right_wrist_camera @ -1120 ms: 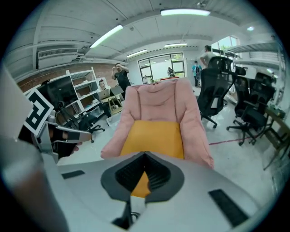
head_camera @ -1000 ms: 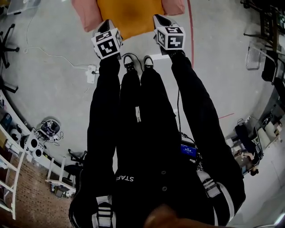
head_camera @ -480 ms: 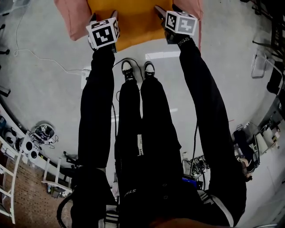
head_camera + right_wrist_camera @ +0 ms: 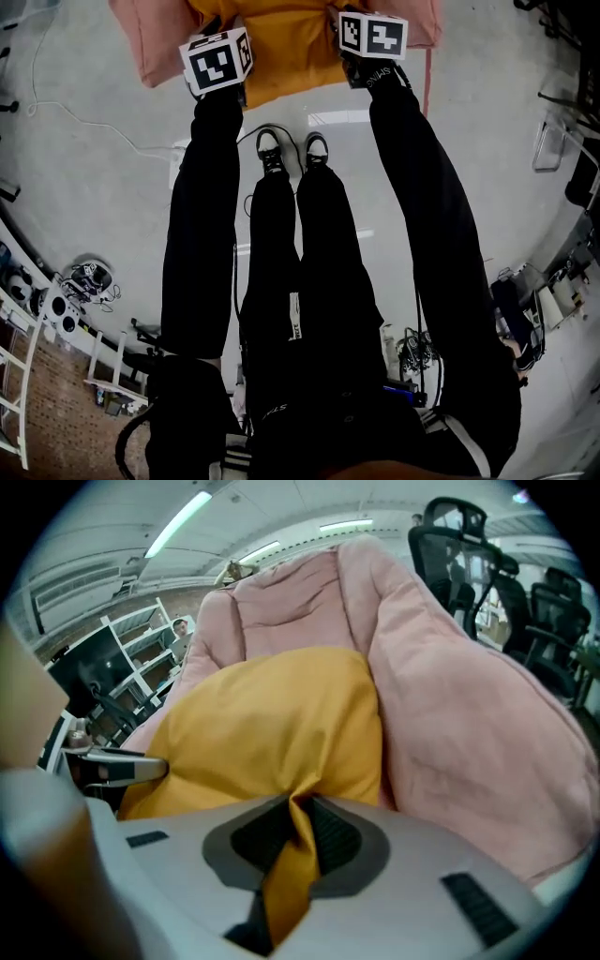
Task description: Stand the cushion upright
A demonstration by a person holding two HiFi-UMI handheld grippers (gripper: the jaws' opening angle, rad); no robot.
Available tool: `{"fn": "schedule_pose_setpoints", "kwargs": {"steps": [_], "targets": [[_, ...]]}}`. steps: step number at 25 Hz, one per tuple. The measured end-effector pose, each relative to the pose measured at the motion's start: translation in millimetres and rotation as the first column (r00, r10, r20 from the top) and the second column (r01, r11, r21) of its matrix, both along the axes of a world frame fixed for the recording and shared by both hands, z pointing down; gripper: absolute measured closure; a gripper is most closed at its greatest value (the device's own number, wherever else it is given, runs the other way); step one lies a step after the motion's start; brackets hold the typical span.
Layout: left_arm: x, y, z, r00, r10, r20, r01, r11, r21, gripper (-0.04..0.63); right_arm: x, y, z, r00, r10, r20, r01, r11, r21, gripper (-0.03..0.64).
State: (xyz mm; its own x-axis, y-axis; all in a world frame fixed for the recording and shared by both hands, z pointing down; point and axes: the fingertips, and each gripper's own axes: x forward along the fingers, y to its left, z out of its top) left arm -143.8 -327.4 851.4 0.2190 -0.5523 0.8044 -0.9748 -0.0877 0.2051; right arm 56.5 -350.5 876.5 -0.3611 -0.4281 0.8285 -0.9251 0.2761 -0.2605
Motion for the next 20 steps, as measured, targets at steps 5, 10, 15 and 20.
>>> {"fn": "schedule_pose_setpoints", "kwargs": {"steps": [5,10,15,20], "targets": [[1.5,4.6,-30.0,0.998,-0.035,0.045,0.032,0.997,0.066,0.563,-3.1,7.5,-31.8,0.998,0.003,-0.058,0.003,0.994,0.106,0.595],[2.6,19.5,-71.8,0.994,-0.064,0.085,0.052,0.989,0.135,0.584,0.3,25.4,-72.9,0.996,0.015,-0.083,-0.001,0.986,0.166,0.597],[10.8,43.3,-110.0,0.990,-0.092,0.105,0.074,0.985,0.159,0.586,9.2,46.0,-115.8,0.996,0.021,-0.084,-0.004,0.980,0.199,0.597],[17.7,67.9,-151.9,0.984,-0.131,0.121,0.107,0.976,0.189,0.588,16.5,62.6,-165.5,0.997,0.021,-0.077,-0.001,0.968,0.250,0.597]]}}
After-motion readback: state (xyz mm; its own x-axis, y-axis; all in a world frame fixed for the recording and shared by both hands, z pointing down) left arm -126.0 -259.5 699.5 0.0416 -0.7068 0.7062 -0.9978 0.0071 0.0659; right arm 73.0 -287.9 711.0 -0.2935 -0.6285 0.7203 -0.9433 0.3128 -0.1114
